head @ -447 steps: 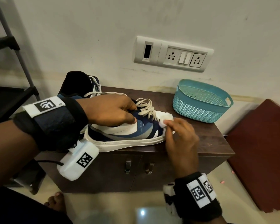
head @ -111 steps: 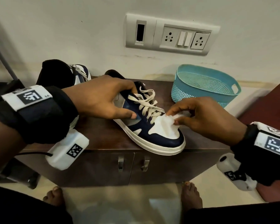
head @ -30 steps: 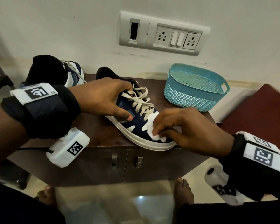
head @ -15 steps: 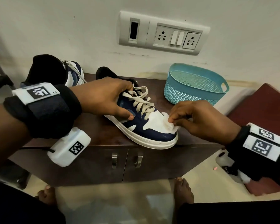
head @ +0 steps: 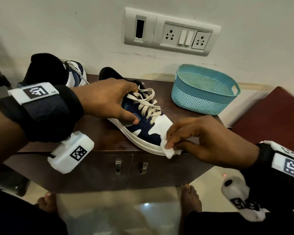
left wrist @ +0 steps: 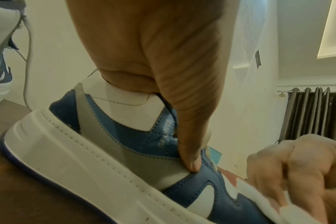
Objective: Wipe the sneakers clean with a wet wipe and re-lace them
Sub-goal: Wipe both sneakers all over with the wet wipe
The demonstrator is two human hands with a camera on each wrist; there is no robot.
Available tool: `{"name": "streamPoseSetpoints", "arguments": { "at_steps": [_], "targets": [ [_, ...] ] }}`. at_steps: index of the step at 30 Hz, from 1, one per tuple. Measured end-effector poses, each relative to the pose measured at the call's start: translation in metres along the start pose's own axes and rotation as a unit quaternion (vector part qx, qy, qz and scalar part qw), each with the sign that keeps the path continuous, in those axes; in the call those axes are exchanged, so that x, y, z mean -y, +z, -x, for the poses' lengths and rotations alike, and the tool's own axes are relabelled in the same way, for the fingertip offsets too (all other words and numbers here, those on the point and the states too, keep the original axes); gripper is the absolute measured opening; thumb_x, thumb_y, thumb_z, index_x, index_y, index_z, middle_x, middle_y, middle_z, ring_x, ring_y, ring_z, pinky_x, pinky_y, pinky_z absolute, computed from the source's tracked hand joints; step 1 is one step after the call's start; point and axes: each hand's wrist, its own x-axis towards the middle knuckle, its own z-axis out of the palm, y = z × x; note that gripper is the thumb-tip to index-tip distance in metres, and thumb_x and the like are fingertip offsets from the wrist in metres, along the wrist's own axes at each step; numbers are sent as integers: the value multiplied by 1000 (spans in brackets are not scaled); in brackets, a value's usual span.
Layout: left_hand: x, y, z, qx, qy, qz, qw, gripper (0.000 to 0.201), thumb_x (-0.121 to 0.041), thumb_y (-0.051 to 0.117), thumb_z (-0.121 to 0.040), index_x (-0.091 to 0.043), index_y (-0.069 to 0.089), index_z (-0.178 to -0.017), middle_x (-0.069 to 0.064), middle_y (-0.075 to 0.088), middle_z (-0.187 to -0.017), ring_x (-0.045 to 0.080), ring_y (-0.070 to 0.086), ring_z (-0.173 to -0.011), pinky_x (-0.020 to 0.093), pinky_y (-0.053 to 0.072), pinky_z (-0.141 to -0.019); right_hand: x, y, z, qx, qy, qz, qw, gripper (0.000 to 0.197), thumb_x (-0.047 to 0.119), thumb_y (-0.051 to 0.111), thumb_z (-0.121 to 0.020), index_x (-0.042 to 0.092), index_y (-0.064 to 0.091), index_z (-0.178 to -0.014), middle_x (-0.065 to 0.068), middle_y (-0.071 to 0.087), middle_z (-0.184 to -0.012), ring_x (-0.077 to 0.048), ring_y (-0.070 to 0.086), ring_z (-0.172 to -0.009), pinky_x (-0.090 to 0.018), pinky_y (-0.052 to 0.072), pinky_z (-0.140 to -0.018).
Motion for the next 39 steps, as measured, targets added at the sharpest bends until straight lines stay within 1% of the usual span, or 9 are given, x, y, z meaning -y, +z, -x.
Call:
{"name": "streamPoseSetpoints", "arguments": {
  "at_steps": [2, 6, 11, 16, 22, 26, 31, 35, 39],
  "targets": [
    [0, 0, -1, -1, -3, -3, 1000, 42, -55, 82, -71, -31, 54, -89, -12, 64, -86, 3, 60, -77, 27, 46, -67, -7, -2, 2, -2, -7, 9, 1000, 20, 2, 77, -86, 18, 81, -97, 8, 73, -104, -2, 70, -97, -21, 54, -85],
    [1, 2, -1, -8, -9, -14, 1000, 42, -54, 83, -72, -28, 53, -89, -9, 63, -83, 5, 59, -75, 29, 44, -65, -37, -14, 8, -63, 71, 61, 994, 16, 8, 76, -86, 22, 80, -93, 13, 72, -100, -8, 71, -91, -39, 58, -78],
    [-1, 1, -1, 3, -9, 2, 1000, 42, -52, 84, -71, -27, 57, -91, -8, 66, -86, 9, 62, -79, 37, 51, -73, -13, -5, 7, -10, 17, 30, 999, 17, 4, 76, -89, 19, 81, -96, 11, 70, -101, -1, 68, -93, -15, 50, -81],
    [0, 1, -2, 6, -15, 10, 1000, 42, -53, 85, -70, -28, 57, -90, -9, 67, -86, 9, 64, -80, 40, 53, -75, -47, -16, 13, -64, 122, 58, 989, 20, 5, 79, -85, 24, 81, -92, 11, 73, -97, -11, 72, -89, -32, 55, -77],
    [-1, 1, -3, 7, -13, 15, 1000, 39, -52, 84, -69, -31, 56, -87, -11, 67, -85, 4, 62, -78, 31, 49, -70, -4, -1, 4, -3, 5, -23, 1000, 14, 7, 77, -89, 16, 81, -99, 7, 73, -103, -6, 71, -95, -25, 56, -84],
    [1, 1, -2, 8, -20, 14, 1000, 42, -53, 85, -70, -28, 58, -91, -8, 68, -87, 9, 64, -80, 39, 53, -75, -33, -16, 8, -62, 75, 54, 994, 13, 20, 72, -86, 21, 81, -95, 11, 73, -99, -8, 71, -89, -40, 57, -77],
    [0, 1, -3, 8, -13, 19, 1000, 39, -52, 85, -71, -32, 57, -89, -11, 67, -86, 2, 63, -77, 28, 49, -69, -5, -3, 4, -9, 20, 6, 1000, 16, 7, 78, -89, 20, 82, -97, 10, 71, -102, -2, 69, -93, -18, 52, -82],
    [1, 1, -4, 9, -16, 8, 1000, 42, -54, 85, -70, -29, 57, -90, -8, 67, -86, 9, 63, -78, 36, 52, -72, -35, -13, 7, -37, 59, 55, 996, 19, 4, 78, -86, 21, 81, -94, 11, 71, -98, -6, 70, -86, -32, 57, -76],
    [0, 1, -4, 9, -20, 6, 1000, 41, -53, 84, -71, -29, 56, -88, -8, 66, -85, 8, 63, -77, 35, 51, -71, -40, -14, 3, -76, 116, 53, 989, 19, 6, 81, -85, 24, 81, -91, 10, 73, -95, -5, 66, -78, -14, 46, -71]
  ]
}}
